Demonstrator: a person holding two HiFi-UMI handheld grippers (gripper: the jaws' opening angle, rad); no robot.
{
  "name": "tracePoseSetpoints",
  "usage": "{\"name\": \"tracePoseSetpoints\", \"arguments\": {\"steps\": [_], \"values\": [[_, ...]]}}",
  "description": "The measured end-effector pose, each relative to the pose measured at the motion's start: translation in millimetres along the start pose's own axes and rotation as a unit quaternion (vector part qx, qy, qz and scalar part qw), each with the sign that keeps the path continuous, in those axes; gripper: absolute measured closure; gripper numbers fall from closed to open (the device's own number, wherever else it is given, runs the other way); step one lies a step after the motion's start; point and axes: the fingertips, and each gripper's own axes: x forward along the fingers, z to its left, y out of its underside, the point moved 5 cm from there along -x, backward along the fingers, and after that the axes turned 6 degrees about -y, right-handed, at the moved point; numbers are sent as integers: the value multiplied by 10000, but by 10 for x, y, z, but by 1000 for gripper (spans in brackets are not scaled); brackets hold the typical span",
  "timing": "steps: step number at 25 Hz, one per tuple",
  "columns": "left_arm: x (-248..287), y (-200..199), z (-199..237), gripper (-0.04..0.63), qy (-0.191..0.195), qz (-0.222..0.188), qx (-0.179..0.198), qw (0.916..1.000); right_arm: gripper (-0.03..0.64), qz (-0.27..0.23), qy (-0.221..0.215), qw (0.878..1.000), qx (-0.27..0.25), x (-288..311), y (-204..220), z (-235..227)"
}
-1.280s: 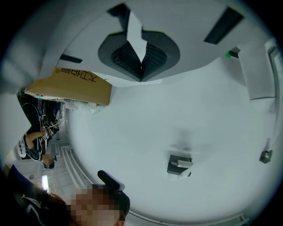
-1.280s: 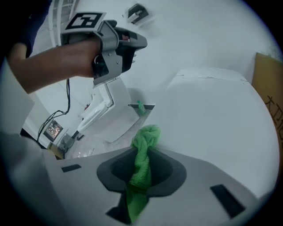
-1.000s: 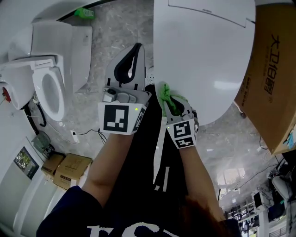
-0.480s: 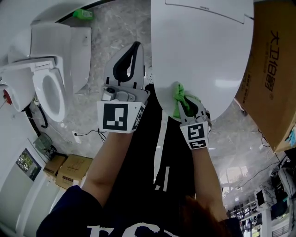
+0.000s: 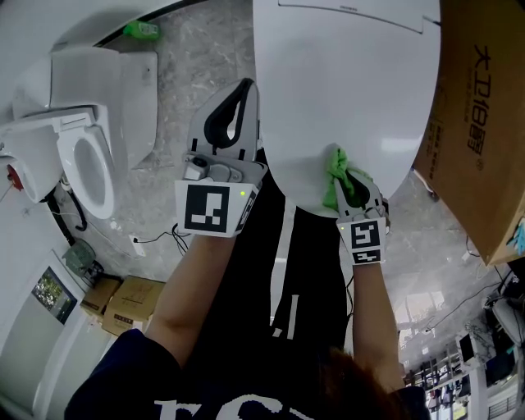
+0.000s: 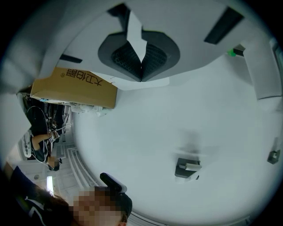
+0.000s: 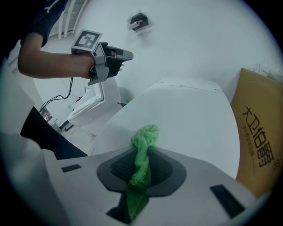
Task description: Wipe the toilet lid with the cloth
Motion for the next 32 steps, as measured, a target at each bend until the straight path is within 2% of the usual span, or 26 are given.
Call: {"name": "tracePoseSetpoints", "arguments": {"steps": [26, 32], "values": [[33, -2, -305, 575, 122, -1, 116, 9999, 535, 207, 1117, 9933, 199, -813, 642, -963], [16, 1, -360, 575, 187, -5, 76, 9998, 535, 384, 1750, 9825, 507, -1039, 799, -1196]]}}
